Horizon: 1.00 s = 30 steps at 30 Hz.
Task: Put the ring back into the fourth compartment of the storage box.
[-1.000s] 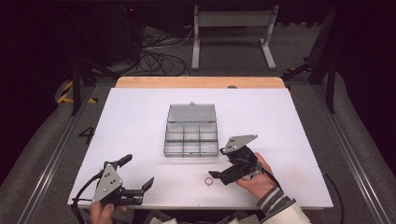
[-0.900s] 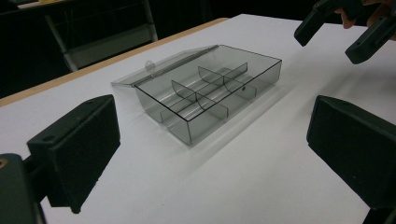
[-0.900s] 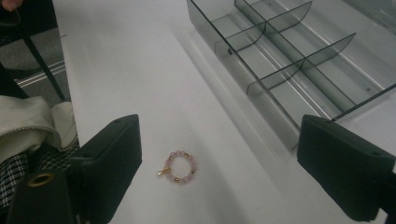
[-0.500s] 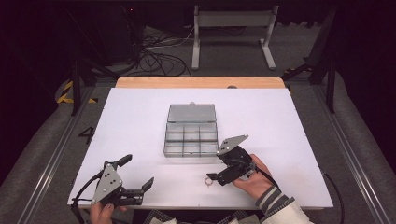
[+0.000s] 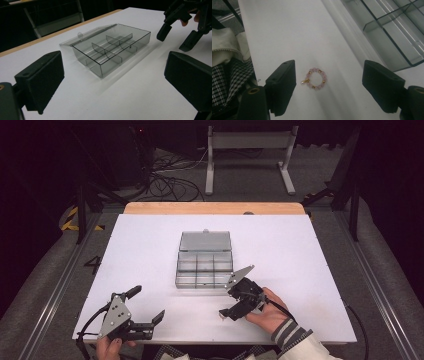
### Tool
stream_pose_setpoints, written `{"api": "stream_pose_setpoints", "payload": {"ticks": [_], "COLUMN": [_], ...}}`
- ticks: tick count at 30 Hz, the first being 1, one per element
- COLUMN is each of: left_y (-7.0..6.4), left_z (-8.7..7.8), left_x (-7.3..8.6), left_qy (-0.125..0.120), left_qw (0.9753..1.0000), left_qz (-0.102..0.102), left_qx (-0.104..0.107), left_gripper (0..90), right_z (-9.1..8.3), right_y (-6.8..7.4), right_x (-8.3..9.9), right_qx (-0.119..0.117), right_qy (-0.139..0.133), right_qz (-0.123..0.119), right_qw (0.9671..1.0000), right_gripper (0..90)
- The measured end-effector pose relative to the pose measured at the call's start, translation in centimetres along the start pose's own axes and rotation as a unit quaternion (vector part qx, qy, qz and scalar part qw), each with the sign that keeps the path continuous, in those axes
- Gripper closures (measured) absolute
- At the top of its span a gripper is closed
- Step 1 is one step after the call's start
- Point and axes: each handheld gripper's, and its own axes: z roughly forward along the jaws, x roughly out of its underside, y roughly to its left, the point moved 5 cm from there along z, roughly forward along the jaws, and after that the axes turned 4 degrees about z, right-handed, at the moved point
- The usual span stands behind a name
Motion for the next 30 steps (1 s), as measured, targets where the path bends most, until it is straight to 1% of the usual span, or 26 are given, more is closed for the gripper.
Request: {"api": "stream_pose_setpoints", "payload": {"ticks": [8,11,12,18,20,24,27,30], "left_y": [0.1,0.0,0.1,0.1,0.1,0.1,0.1,0.1], "left_z": [0.0,0.0,0.0,0.0,0.0,0.0,0.0,0.0], "left_x": [0.0,0.0,0.0,0.0,0.0,0.0,0.0,0.0], "left_qy": [0.001,0.0,0.001,0.001,0.001,0.002,0.001,0.002], "left_qw": [1.0,1.0,1.0,1.0,1.0,1.0,1.0,1.0], "left_qz": [0.003,0.0,0.003,0.003,0.003,0.004,0.003,0.003], "left_qx": [-0.001,0.0,-0.001,-0.001,-0.001,-0.002,-0.001,-0.002], "left_gripper": [3.1,3.1,3.1,3.1,3.1,3.1,3.1,3.1], "right_z": [0.8,1.1,1.2,1.6,1.7,1.9,2.0,2.2], "right_y": [0.3,0.4,0.4,0.5,0.6,0.6,0.8,0.9], "right_x": [0.1,0.1,0.1,0.0,0.0,0.0,0.0,0.0], "right_qx": [-0.002,-0.001,-0.001,0.0,0.003,0.009,0.014,0.029], "right_qy": [0.025,0.033,0.036,0.049,0.05,0.055,0.058,0.063], "right_qz": [-0.007,-0.009,-0.009,-0.02,-0.018,-0.027,-0.035,-0.049], "right_qw": [0.9997,0.9994,0.9993,0.9986,0.9986,0.9981,0.9976,0.9964], "right_gripper": [33.5,35.7,36.3,39.5,41.1,43.3,48.3,54.5]}}
